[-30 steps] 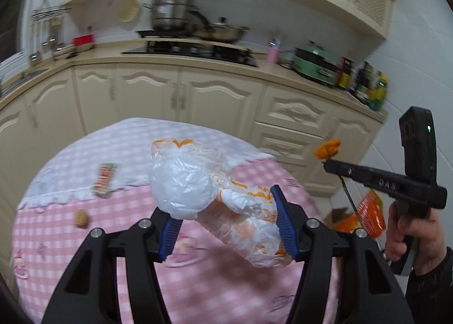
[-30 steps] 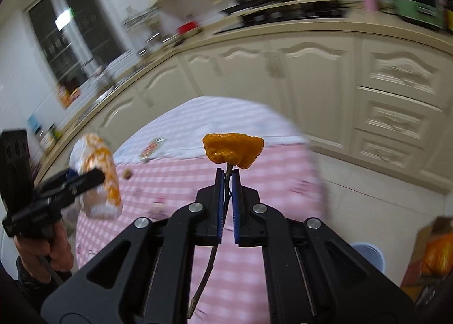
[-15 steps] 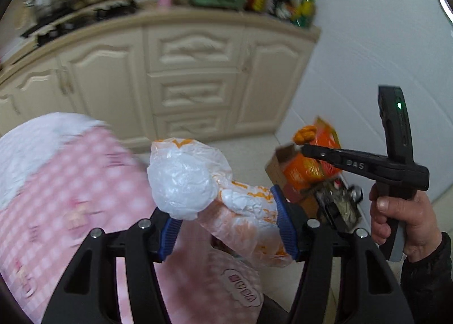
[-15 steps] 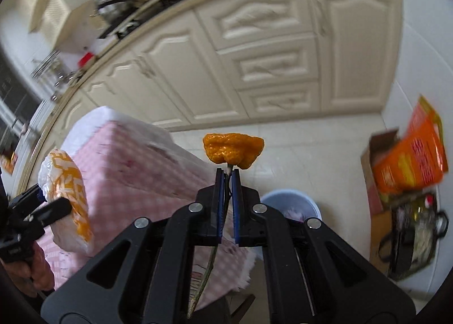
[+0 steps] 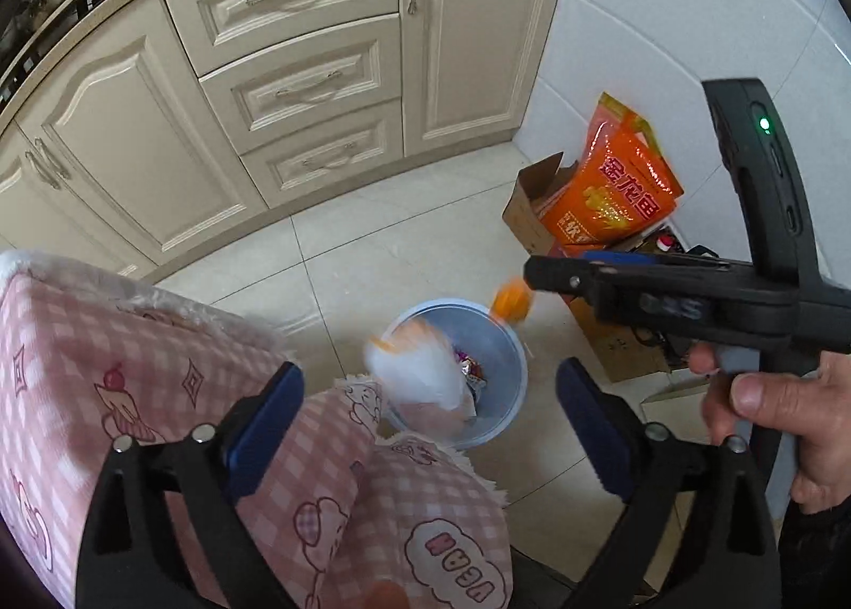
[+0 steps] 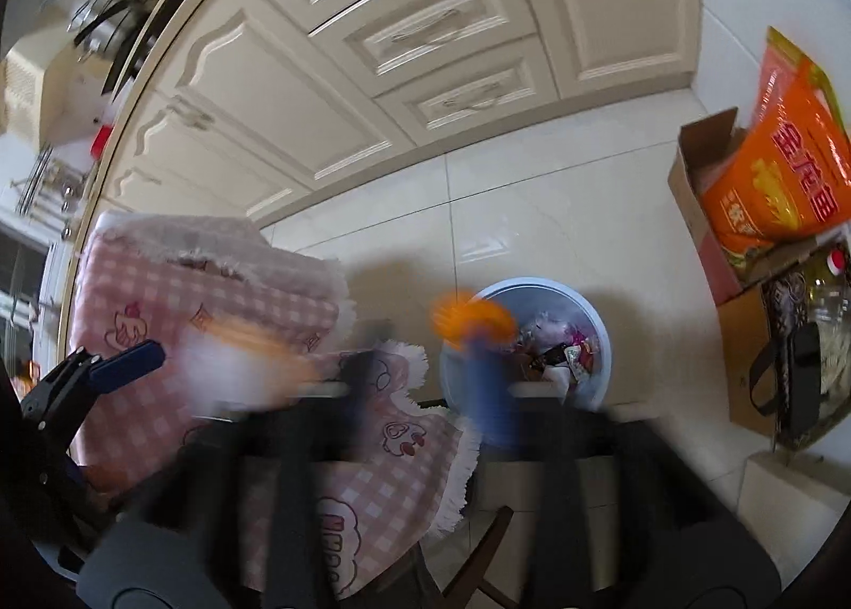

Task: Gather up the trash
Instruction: 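Carry the orange snack and white bag over the blue bin and open both tools, then swing both open tools back over the table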

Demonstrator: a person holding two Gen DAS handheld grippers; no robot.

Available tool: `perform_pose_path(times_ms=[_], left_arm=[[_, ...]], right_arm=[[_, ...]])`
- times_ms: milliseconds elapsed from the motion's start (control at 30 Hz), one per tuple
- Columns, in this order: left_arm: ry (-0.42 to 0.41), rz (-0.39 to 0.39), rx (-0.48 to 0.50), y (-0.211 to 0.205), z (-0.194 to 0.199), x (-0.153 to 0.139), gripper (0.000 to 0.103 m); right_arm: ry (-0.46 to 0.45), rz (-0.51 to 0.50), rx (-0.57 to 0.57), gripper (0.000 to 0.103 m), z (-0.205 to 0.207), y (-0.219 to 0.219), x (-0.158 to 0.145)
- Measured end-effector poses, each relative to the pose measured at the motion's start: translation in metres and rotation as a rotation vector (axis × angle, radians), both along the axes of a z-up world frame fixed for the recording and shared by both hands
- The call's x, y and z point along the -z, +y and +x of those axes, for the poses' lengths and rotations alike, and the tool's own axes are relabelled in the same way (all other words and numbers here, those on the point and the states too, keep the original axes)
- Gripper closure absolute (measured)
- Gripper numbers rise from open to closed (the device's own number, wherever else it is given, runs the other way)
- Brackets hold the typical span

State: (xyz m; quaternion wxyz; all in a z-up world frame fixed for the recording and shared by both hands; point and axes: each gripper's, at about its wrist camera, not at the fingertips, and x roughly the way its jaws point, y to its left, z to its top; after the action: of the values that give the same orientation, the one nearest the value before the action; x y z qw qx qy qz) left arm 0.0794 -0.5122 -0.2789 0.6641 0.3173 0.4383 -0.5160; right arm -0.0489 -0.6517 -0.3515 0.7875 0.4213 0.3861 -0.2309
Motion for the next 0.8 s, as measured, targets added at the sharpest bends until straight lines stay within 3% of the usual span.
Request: perform_pose_path(times_ms=[100, 200, 300, 533, 800], left_arm=[[0.006, -0.009, -0.020, -0.003, 0.007, -0.005, 0.009], [0.011, -0.040, -0.039, 0.000, 0.009, -0.015, 0.009], [0.010, -0.083, -0.058, 0.008, 0.011, -0.030, 0.009], [-0.014, -0.193, -0.102, 0.038, 0.014, -0.073, 0.009], [-0.029, -0.314, -0.196, 0.100, 0.033, -0.124, 0.009]], right_arm=[[0.010, -0.006, 0.005, 0.023, -0.003, -0.001, -0.001], [0.011, -0.012, 0.033, 0.010, -0.006, -0.002, -0.004], [0.023, -0.030, 0.050, 0.006, -0.006, -0.001, -0.010], [0.001, -0.079, 0.038, 0.006, 0.002, 0.009, -0.038], [-0.082, -0.162, -0.027, 0.006, 0.029, 0.039, -0.096]])
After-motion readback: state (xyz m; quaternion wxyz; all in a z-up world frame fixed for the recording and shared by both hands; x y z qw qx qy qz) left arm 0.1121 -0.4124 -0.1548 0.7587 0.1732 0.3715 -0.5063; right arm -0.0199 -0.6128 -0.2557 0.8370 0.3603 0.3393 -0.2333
